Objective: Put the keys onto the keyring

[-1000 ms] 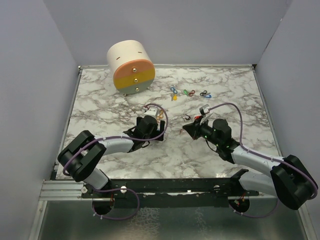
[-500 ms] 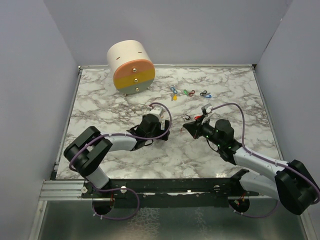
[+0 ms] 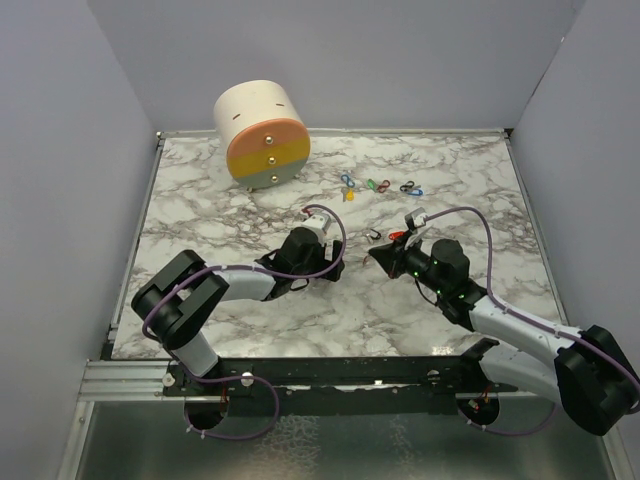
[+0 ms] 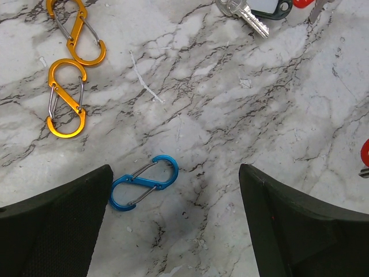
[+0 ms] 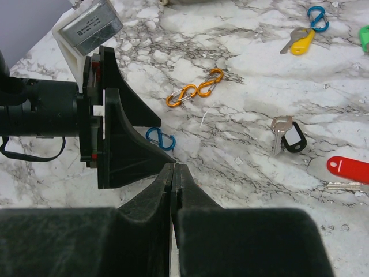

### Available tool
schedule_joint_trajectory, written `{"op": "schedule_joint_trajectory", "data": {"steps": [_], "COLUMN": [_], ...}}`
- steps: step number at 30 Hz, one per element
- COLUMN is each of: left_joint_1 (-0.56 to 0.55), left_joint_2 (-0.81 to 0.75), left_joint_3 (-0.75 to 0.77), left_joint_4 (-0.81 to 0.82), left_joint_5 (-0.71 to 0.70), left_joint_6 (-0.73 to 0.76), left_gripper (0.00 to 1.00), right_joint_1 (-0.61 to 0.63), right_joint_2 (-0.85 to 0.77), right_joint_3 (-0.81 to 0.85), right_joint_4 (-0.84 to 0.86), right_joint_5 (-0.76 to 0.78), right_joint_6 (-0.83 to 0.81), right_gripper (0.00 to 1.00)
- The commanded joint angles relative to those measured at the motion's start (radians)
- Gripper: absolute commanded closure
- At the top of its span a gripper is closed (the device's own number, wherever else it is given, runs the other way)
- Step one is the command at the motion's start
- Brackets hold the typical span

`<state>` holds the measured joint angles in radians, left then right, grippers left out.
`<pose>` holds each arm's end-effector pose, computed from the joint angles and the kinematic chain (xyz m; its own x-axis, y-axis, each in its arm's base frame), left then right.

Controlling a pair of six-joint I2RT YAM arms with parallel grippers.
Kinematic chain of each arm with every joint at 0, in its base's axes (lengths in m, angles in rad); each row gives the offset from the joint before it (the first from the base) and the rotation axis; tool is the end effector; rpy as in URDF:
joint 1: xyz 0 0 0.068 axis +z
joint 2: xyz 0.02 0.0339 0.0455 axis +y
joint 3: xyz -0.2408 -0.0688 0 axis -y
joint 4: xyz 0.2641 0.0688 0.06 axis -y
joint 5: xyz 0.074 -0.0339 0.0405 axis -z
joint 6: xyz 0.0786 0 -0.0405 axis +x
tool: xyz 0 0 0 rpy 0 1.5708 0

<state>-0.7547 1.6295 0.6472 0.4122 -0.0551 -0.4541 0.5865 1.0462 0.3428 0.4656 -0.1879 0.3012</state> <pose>0.2645 -0.2428 0.0852 -0.6386 -0.0007 -0.7696 0.4119 0.8444 -0.3426 0.2306 0.1708 0.1612 -0.3935 0.0884 -0.9151 -0.6054 0.7241 0.3303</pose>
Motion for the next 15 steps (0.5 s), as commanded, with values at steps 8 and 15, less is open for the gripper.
{"op": "schedule_joint_trajectory", "data": {"steps": [8, 15], "left_joint_1": [-0.017, -0.038], "left_joint_2": [-0.010, -0.043], "left_joint_3": [-0.058, -0.085], "left_joint_4": [0.010, 0.013], "left_joint_5": [0.076, 0.068], "left_joint_6": [-0.008, -0.013], "left_gripper": [0.09, 0.11], "right_joint_1": [0.005, 0.005], "right_joint_2": [-0.019, -0.018], "right_joint_3": [-0.001, -0.002], "right_joint_4": [-0.015, -0.015], "right_joint_5": [0.042, 0.045], "right_joint_6": [-0.010, -0.010], "right_gripper": [0.99, 0.99]}}
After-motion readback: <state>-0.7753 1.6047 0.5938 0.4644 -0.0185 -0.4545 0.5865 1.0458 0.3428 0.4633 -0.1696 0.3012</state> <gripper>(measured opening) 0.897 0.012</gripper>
